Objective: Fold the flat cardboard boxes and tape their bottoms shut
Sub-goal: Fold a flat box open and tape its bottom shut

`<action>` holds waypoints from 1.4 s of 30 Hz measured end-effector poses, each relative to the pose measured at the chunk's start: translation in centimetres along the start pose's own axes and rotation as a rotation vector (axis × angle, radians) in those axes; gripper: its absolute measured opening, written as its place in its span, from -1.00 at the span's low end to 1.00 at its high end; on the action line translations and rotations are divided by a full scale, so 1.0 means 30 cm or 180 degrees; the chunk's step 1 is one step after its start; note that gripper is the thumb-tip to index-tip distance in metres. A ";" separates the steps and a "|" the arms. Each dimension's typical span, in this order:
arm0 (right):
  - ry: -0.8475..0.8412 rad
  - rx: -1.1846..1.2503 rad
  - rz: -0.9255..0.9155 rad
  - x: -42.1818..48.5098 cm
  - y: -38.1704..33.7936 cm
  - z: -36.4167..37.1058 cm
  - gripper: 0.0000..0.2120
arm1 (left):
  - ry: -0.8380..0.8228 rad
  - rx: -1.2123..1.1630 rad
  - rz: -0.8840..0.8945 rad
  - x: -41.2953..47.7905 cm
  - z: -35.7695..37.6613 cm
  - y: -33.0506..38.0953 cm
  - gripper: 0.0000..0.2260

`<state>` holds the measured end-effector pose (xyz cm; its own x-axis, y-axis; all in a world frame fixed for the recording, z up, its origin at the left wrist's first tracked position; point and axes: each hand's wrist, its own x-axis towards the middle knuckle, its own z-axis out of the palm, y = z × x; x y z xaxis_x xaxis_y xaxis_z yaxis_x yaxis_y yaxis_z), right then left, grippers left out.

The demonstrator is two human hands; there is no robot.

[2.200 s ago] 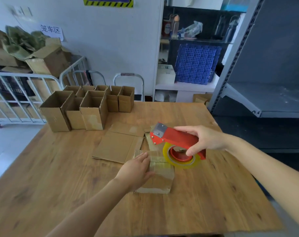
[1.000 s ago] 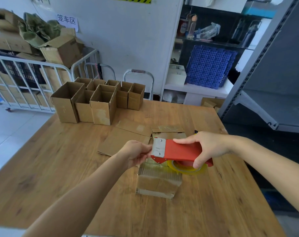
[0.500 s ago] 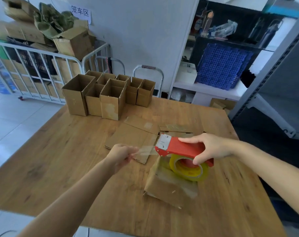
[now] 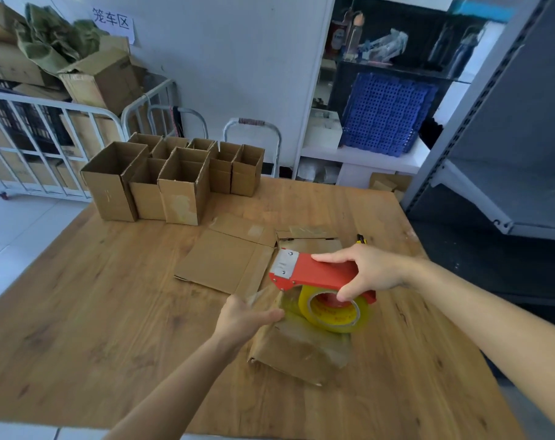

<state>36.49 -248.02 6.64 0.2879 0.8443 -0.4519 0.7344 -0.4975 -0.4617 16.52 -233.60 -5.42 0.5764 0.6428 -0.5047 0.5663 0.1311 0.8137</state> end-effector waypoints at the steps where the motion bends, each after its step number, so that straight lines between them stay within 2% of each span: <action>1: -0.0014 0.0015 0.0011 -0.002 -0.002 0.003 -0.23 | -0.0030 0.0063 -0.0001 -0.005 -0.005 0.001 -0.45; 4: -0.0101 0.0149 0.0037 -0.012 0.002 0.025 -0.24 | -0.0170 0.0190 -0.0023 -0.030 -0.014 -0.009 -0.48; 8: -0.0049 0.0306 0.0034 -0.039 0.007 0.044 -0.24 | -0.0011 0.0322 0.0090 -0.047 -0.013 -0.035 -0.48; 11: -0.0054 -0.0002 0.0134 -0.073 0.011 0.054 -0.23 | 0.0082 0.0389 0.0156 -0.044 -0.013 -0.040 -0.39; 14: -0.0096 -0.0407 0.0201 -0.113 0.030 0.085 -0.22 | 0.0131 0.0470 0.0293 -0.048 -0.003 -0.036 -0.40; 20: 0.0001 -0.0203 0.0296 -0.183 0.051 0.128 -0.20 | 0.0223 0.0690 0.0602 -0.056 0.007 -0.034 -0.47; 25: -0.0142 -0.0658 0.0274 -0.215 0.024 0.137 -0.18 | 0.0216 0.0843 0.0682 -0.058 0.003 -0.027 -0.45; 33: -0.0540 -0.1213 0.0180 -0.195 -0.057 0.129 -0.16 | 0.0252 0.1201 0.0716 -0.063 -0.004 -0.030 -0.34; 42: -0.0633 -0.1229 0.0280 -0.184 -0.071 0.148 -0.19 | 0.0028 0.1403 0.0574 -0.070 -0.015 -0.028 -0.34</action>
<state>30.61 -252.50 6.73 0.2636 0.7285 -0.6322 0.8990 -0.4231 -0.1128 14.58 -234.72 -4.90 0.6845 0.6325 -0.3625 0.6547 -0.3148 0.6872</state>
